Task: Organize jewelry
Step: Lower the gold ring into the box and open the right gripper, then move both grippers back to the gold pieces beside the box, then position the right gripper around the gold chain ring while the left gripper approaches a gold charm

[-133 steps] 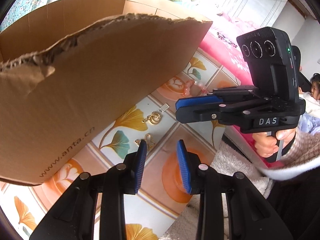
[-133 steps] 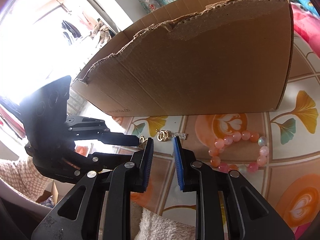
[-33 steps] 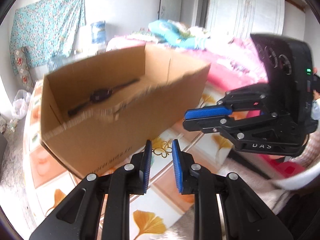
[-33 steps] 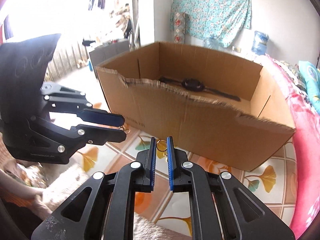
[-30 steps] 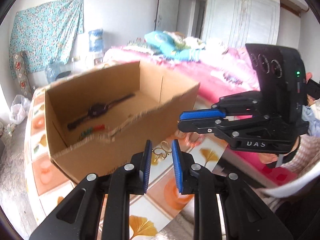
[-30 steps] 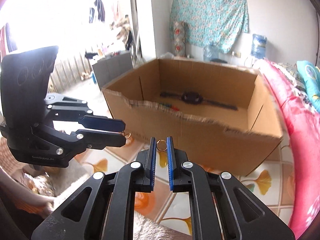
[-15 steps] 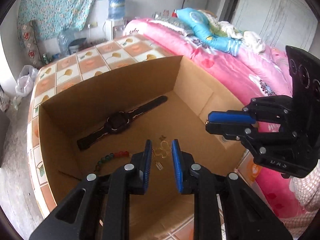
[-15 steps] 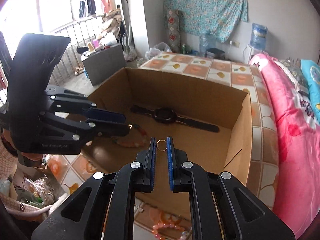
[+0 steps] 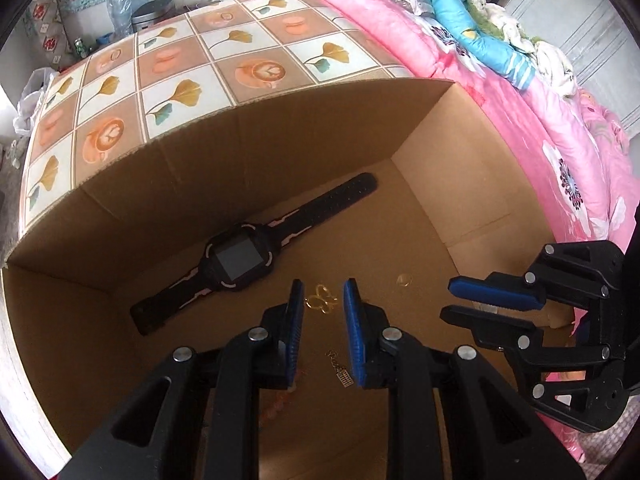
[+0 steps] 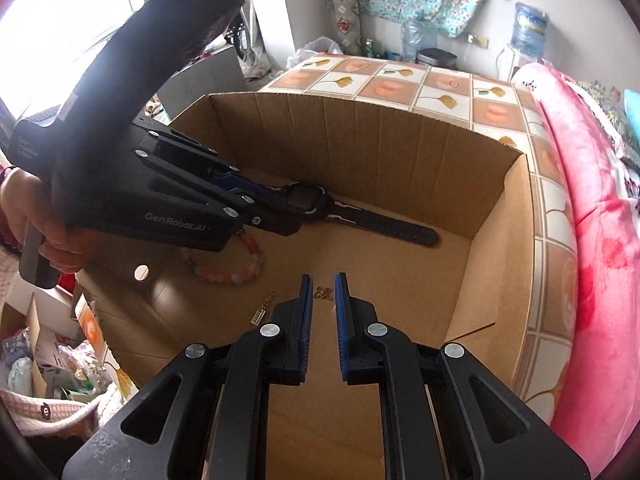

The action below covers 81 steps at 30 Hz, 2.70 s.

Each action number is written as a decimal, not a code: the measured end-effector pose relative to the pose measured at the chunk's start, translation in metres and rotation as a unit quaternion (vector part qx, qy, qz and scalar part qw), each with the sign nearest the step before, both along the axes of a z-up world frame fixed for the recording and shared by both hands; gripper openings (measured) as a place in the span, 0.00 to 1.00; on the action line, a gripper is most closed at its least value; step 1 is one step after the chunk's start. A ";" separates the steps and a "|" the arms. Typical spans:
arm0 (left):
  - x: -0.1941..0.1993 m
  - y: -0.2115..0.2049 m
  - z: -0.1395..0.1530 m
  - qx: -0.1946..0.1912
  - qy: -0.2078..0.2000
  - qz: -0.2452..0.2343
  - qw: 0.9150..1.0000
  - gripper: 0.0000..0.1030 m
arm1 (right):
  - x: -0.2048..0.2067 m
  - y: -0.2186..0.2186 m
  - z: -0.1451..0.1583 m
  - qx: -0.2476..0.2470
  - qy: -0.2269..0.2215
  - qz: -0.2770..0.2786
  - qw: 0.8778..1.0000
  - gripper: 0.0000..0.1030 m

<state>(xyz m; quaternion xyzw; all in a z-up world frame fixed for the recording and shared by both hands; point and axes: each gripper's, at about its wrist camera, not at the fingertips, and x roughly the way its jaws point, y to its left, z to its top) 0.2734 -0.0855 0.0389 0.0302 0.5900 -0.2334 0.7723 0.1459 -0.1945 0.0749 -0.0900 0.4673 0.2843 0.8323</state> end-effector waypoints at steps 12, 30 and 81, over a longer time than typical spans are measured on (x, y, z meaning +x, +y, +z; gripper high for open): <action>-0.004 0.007 0.013 -0.011 -0.026 0.018 0.999 0.24 | -0.004 -0.021 0.024 0.055 -0.032 -0.022 0.998 0.11; -0.210 0.084 0.080 -0.130 -0.238 0.027 0.962 0.35 | -0.135 -0.053 0.032 0.201 -0.081 -0.026 0.976 0.18; -0.206 -0.041 -0.064 0.005 -0.237 -0.111 0.965 0.12 | -0.106 -0.046 -0.084 0.126 0.031 -0.096 0.987 0.12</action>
